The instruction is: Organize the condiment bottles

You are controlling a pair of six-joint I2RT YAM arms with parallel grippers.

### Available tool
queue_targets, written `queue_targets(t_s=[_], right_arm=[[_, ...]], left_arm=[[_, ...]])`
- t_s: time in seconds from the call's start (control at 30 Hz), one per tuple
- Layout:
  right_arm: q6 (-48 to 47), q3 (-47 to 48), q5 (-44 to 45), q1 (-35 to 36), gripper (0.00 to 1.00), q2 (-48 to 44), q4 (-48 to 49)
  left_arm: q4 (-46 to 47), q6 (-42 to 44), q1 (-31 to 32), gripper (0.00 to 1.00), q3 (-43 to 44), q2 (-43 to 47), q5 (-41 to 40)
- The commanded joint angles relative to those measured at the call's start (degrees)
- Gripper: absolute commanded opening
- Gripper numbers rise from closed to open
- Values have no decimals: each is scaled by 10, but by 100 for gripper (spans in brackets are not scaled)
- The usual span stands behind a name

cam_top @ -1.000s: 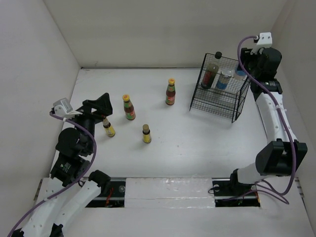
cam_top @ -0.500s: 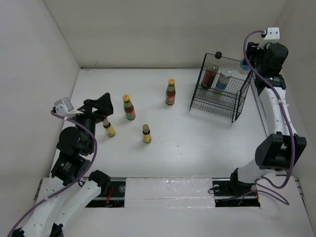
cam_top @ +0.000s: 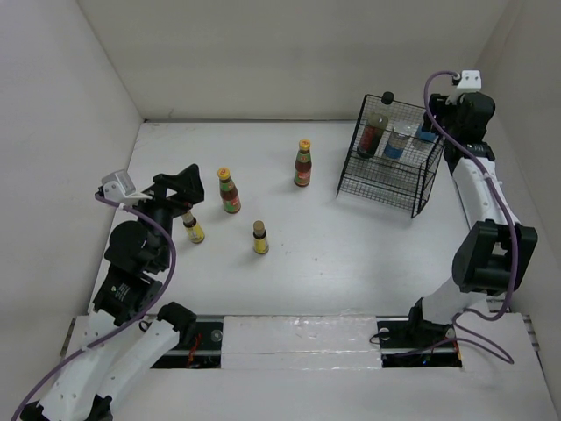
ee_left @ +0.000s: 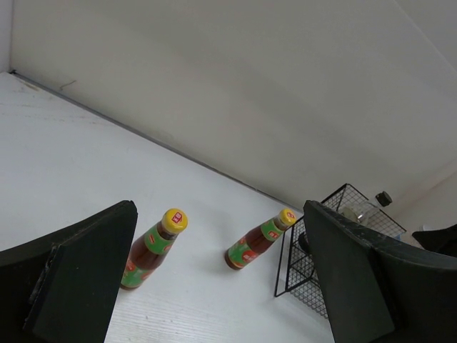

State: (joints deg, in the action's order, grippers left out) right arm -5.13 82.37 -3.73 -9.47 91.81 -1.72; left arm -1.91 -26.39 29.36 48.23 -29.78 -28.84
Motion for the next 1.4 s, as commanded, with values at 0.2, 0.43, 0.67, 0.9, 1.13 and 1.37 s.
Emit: queue_targets(t_s=[0.2,0.43,0.67,0.9,1.13,1.37], right_arm=[[20,-23,6,-10,36,11,100],[31,-34,13,-10,44,38,105],[31,-40,13,-15,57,49,110],[36,-34,20,-15,65,14,110],[36,-34,20,-9,71,-26,110],[31,-29,20,-4,78,-26,105]], left_arm=[[28,7,-3,100,-2,-4,7],[28,7,-3,100,-2,-9,12],[28,7,-3,100,-2,-9,12],[28,7,-3,100,-2,-14,12],[28,7,-3,100,-2,-14,12],[28,7,-3,100,-2,-9,12]])
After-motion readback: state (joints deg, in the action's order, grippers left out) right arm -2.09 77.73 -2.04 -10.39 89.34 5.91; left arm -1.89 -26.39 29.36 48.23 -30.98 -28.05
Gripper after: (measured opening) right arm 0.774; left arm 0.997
